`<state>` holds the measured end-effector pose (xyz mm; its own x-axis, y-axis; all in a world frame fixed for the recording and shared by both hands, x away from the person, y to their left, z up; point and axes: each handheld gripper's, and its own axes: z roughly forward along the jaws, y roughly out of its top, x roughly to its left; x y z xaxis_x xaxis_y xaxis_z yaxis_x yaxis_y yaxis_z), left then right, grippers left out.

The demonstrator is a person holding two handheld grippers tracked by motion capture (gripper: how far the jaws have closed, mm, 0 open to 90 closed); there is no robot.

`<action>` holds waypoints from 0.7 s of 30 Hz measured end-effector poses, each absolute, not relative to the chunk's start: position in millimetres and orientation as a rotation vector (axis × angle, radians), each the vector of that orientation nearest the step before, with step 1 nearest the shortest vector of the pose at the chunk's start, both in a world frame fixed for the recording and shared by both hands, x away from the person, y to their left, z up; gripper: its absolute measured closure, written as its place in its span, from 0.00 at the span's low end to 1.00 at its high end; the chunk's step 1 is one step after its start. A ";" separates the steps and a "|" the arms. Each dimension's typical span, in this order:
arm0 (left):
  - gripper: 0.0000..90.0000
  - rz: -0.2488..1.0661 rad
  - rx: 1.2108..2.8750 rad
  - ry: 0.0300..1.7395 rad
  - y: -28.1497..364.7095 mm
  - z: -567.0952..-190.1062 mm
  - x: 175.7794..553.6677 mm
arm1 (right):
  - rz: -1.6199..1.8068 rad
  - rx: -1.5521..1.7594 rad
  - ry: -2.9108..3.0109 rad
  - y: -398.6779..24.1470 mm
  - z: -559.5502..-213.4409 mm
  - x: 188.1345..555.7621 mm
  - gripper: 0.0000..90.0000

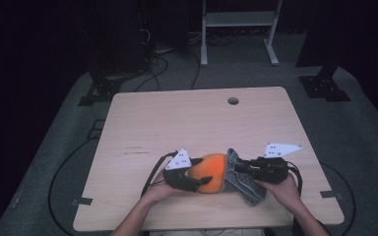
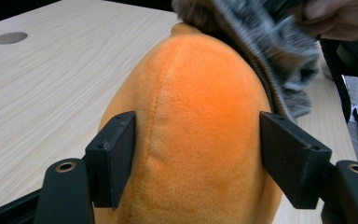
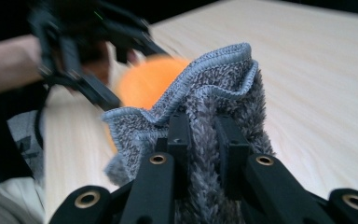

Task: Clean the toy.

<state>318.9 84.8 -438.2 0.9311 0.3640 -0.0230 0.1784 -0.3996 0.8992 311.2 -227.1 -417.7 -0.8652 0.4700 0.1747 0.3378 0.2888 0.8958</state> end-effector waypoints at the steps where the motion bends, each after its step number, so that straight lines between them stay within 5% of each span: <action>1: 0.33 0.217 1.989 0.389 82.0 -437.8 317.9 | 1.642 0.743 2.417 -223.9 -414.0 310.2 0.86; 10: 0.10 0.117 1.965 0.444 95.1 -434.3 328.2 | 1.656 0.673 2.436 -208.4 -416.2 314.1 0.87; 16: 0.28 0.143 2.001 0.420 88.3 -440.0 326.4 | 1.634 0.752 2.420 -228.3 -424.0 316.4 0.86; 21: 0.32 0.160 1.995 0.419 86.7 -440.1 323.7 | 1.492 0.814 2.412 -248.9 -428.4 312.8 0.86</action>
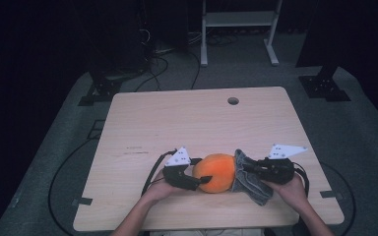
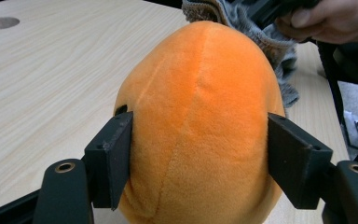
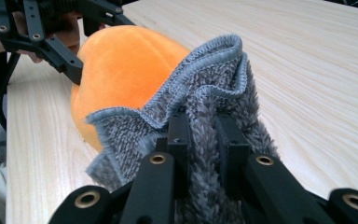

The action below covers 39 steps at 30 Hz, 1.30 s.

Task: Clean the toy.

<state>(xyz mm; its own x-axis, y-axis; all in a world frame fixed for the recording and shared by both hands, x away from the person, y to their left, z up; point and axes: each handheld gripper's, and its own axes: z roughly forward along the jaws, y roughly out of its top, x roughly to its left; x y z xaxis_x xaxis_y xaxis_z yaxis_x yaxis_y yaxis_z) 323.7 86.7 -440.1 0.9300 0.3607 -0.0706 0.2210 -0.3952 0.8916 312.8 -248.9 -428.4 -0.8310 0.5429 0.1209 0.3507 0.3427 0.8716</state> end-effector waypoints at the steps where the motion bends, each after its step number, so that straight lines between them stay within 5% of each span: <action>1: 0.33 0.171 1.999 0.414 85.7 -439.5 322.7 | 1.528 0.821 2.401 -251.8 -425.5 310.5 0.86; 12: 0.35 0.296 2.044 0.345 67.4 -432.0 304.8 | 1.540 0.536 2.442 -192.2 -391.4 296.0 0.86; 20: 0.28 0.219 1.999 0.327 69.0 -433.3 307.4 | 1.574 0.691 2.411 -222.5 -406.3 307.6 0.87; 32: 0.40 0.304 2.018 0.300 62.1 -431.8 298.4 | 1.588 0.597 2.447 -204.3 -398.2 300.9 0.87; 39: 0.22 0.207 1.971 0.320 62.9 -433.5 307.7 | 1.623 0.736 2.400 -232.7 -409.5 307.3 0.87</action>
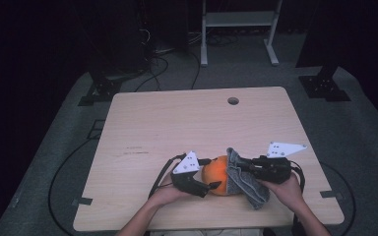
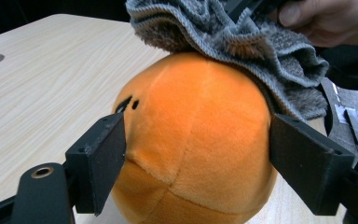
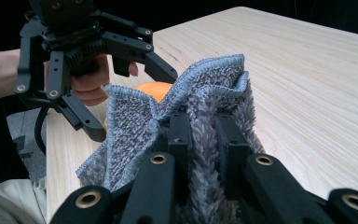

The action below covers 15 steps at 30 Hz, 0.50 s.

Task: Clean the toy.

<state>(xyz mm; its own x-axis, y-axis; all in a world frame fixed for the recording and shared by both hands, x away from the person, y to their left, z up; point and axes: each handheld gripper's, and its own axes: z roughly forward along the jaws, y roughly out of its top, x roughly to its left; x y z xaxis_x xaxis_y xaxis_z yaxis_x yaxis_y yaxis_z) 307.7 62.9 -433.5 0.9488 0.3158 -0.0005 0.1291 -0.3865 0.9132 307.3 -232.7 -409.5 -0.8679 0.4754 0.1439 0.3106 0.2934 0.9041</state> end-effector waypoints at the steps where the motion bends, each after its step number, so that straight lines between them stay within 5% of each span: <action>1: 0.23 0.217 1.973 0.310 62.1 -433.6 307.1 | 1.618 0.736 2.400 -233.4 -409.1 307.0 0.87; 6: 0.40 0.288 1.988 0.299 61.3 -434.0 302.9 | 1.623 0.754 2.393 -240.8 -405.8 303.4 0.87; 15: 0.44 0.312 2.008 0.288 58.0 -433.5 298.4 | 1.577 0.552 2.479 -197.3 -392.3 292.5 0.87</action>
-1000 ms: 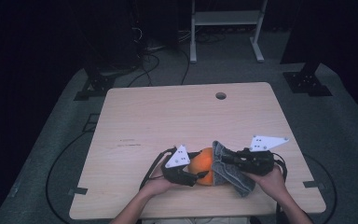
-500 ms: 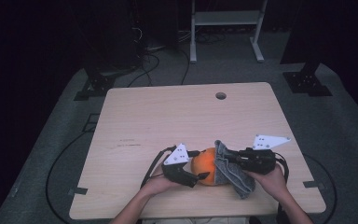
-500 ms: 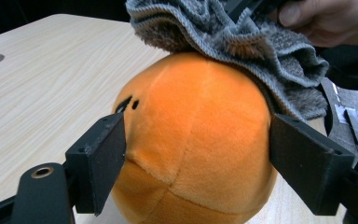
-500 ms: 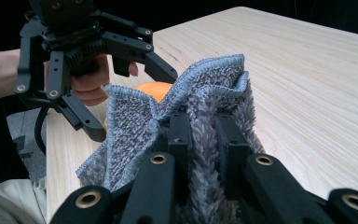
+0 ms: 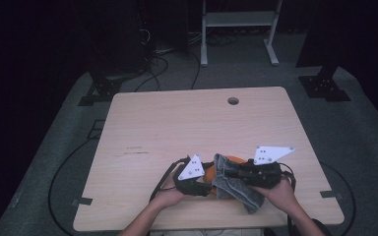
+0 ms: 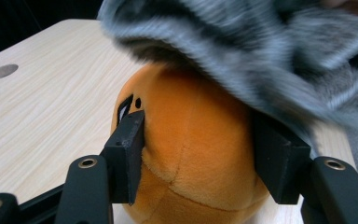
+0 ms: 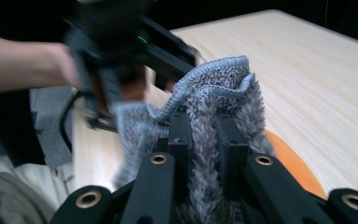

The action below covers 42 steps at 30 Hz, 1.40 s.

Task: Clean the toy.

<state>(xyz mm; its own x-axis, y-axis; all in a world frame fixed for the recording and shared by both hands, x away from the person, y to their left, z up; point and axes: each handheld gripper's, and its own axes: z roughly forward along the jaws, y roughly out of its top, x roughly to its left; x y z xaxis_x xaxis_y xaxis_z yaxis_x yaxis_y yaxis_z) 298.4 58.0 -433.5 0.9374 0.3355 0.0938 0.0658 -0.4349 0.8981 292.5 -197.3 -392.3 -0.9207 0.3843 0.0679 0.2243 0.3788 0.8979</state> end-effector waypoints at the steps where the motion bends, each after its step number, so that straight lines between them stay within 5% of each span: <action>1: 0.45 0.307 2.005 0.293 59.3 -434.2 299.0 | 1.605 0.587 2.478 -201.5 -398.4 300.8 0.87; 13: 0.43 0.280 2.004 0.272 57.7 -431.8 299.9 | 1.608 0.694 2.395 -231.0 -398.8 296.8 0.87; 17: 0.20 0.213 1.990 0.282 64.3 -427.6 304.4 | 1.551 0.634 2.429 -220.7 -399.3 296.2 0.87; 21: 0.10 0.187 2.035 0.342 61.8 -436.2 313.7 | 1.641 0.697 2.415 -228.6 -410.0 305.3 0.87; 27: 0.34 0.192 1.990 0.352 60.7 -441.5 313.6 | 1.668 0.780 2.382 -243.7 -420.0 311.8 0.87; 34: 0.42 0.221 1.922 0.367 57.2 -427.5 308.7 | 1.623 0.858 2.313 -265.0 -413.7 304.1 0.87; 42: 0.43 0.216 1.949 0.454 73.9 -402.6 309.6 | 1.686 0.554 2.361 -214.9 -377.2 287.3 0.87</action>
